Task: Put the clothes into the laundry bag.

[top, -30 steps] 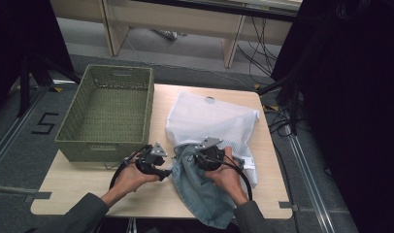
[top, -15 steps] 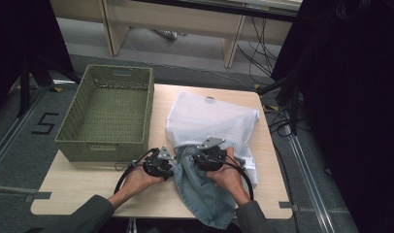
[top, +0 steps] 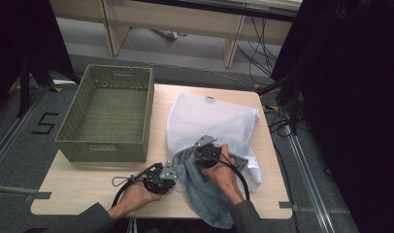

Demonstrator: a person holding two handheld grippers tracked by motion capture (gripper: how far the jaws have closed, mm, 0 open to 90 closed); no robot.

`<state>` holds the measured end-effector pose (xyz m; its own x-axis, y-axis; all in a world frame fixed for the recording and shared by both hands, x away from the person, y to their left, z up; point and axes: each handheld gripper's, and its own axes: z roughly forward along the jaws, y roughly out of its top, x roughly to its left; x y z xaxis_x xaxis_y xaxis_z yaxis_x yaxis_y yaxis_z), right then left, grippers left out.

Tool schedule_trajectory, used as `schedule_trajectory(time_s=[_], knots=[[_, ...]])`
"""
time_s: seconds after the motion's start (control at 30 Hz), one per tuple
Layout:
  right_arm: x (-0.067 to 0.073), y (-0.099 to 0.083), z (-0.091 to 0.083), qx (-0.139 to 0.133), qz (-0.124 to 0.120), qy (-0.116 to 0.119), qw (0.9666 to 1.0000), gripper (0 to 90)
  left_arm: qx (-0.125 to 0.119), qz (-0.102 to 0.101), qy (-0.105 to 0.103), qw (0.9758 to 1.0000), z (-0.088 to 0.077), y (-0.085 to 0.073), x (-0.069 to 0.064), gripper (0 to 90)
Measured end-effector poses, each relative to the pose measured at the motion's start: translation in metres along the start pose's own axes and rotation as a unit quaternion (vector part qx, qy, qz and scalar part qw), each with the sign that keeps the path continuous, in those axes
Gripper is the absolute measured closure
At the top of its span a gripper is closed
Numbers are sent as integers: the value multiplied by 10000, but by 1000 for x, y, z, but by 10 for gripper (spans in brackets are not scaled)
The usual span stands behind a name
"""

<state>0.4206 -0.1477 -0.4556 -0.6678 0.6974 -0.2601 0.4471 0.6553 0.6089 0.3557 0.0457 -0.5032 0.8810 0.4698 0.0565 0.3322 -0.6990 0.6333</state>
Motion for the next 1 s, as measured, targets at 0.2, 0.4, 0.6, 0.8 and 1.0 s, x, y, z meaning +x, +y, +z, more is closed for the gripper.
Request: schedule_trajectory(time_s=[0.2, 0.4, 0.6, 0.8, 1.0], knots=[[-33, 19, 11, -602, 734, -821, 9921, 784, 22, 116, 6, 9999, -1, -1, -1, 863], [-22, 13, 7, -336, 678, -179, 9970, 557, -13, -7, -97, 10000, -1, -1, 2, 859], [-16, -9, -52, -546, 790, 715, 9928, 463, 5, -118, -167, 9998, -1, -1, 2, 853], [6, -40, -53, -491, 510, 1290, 9891, 396, 53, -101, -203, 9997, 0, 1, 3, 850], [22, -42, -9, 610, -304, 1049, 9921, 670, 27, -125, -220, 9997, 0, 1, 3, 852]])
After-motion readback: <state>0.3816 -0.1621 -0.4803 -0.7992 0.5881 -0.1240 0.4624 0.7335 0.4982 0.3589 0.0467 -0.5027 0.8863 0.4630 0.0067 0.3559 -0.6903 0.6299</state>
